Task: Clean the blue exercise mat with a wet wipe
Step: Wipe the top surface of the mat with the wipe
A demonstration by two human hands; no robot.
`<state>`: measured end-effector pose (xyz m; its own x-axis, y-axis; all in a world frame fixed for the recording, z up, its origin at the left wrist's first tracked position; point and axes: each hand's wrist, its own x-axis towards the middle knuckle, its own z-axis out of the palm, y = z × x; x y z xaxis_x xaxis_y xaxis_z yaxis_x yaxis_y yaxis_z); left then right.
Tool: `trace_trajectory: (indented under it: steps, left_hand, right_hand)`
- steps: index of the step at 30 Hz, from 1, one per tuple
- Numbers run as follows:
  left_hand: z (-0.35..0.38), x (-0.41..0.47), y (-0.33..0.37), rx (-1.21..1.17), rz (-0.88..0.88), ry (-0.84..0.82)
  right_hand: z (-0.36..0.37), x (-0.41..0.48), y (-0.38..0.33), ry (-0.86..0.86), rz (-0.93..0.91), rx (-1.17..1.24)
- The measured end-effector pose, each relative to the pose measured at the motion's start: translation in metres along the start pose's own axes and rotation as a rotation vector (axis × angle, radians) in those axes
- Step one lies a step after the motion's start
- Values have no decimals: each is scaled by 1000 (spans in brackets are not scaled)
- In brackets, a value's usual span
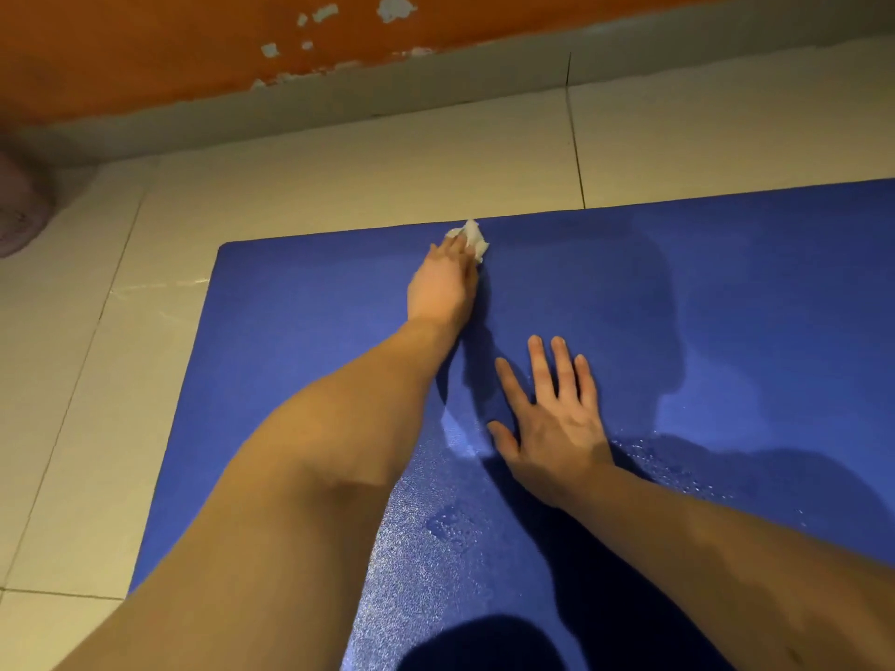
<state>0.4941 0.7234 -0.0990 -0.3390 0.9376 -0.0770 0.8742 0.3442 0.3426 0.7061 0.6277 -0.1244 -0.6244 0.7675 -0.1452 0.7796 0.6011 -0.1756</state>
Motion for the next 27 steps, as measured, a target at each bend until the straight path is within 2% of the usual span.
trace_trajectory:
  steps: [2, 6, 9, 11, 15, 17, 20, 24, 27]
  left_hand:
    - [-7, -7, -19, 73, -6, -5]
    - [-28, -30, -77, 76, -296, 56]
    - [-38, -49, -84, 123, -368, 43]
    - [-32, -52, -66, 91, -337, 82]
    - [-3, -72, -15, -69, -57, 77]
    - [6, -84, -8, -86, 18, 57]
    - [-2, -93, -30, -21, 3, 70]
    - [-23, -114, -83, 124, -117, 178]
    - [-27, -118, -96, 117, -137, 186]
  right_hand:
    - [0, -1, 1, 7, -15, 6]
    - [-2, -1, 3, -10, -33, 1]
    - [-2, 0, 3, -26, -27, -2]
    - [-2, 1, 2, -31, -19, -9]
    - [-2, 2, 0, -38, -14, -21]
    - [-2, 2, 1, -44, -12, -21]
    - [-4, 2, 1, -49, -17, -31]
    - [-8, 2, 2, -83, -27, -36]
    - [-14, 0, 3, -96, -25, -37]
